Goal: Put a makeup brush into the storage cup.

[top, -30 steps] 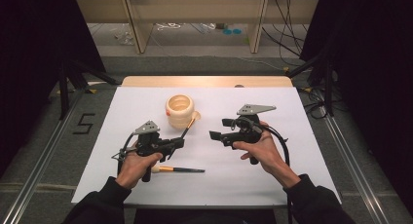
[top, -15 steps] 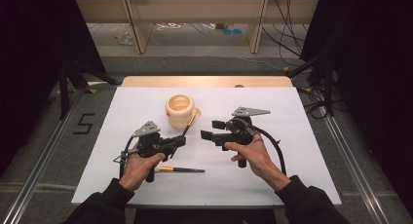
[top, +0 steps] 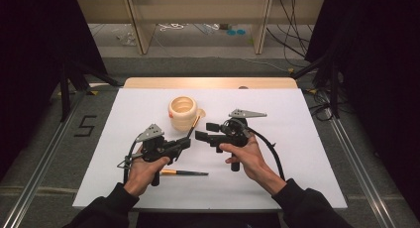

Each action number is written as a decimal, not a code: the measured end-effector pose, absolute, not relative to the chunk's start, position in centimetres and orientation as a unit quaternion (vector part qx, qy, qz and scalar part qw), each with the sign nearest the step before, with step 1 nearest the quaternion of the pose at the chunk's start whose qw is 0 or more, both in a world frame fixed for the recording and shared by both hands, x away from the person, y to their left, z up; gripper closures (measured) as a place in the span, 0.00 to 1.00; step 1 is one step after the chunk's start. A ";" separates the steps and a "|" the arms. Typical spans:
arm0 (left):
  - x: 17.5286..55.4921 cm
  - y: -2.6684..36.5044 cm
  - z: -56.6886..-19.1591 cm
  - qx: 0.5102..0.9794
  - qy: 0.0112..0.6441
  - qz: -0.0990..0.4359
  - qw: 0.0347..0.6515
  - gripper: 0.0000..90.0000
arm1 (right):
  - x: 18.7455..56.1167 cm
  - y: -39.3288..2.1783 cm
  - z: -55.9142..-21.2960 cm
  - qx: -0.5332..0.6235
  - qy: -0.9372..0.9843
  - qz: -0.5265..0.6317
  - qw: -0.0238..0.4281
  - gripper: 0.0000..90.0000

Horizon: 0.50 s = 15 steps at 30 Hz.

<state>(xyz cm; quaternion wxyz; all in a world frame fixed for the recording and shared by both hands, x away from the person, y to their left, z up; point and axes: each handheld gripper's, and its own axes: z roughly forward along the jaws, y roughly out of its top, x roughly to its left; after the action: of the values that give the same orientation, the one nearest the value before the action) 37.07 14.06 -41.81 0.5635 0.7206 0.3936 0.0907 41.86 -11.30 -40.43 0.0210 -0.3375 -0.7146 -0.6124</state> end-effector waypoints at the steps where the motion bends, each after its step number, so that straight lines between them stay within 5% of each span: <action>1: 37.0 14.0 -41.8 0.720 0.396 0.091 0.563 0.93 | 41.9 -11.3 -40.4 -0.338 -0.715 -0.612 0.021 0.35; 15: 36.9 13.6 -41.8 0.714 0.389 0.102 0.573 0.93 | 42.1 -9.9 -40.7 -0.348 -0.696 -0.625 0.056 0.50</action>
<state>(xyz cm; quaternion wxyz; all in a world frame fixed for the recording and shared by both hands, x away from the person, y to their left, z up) 36.87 13.62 -41.83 0.5727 0.7143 0.3892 0.1018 42.13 -9.94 -40.68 0.0561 -0.3479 -0.6964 -0.6252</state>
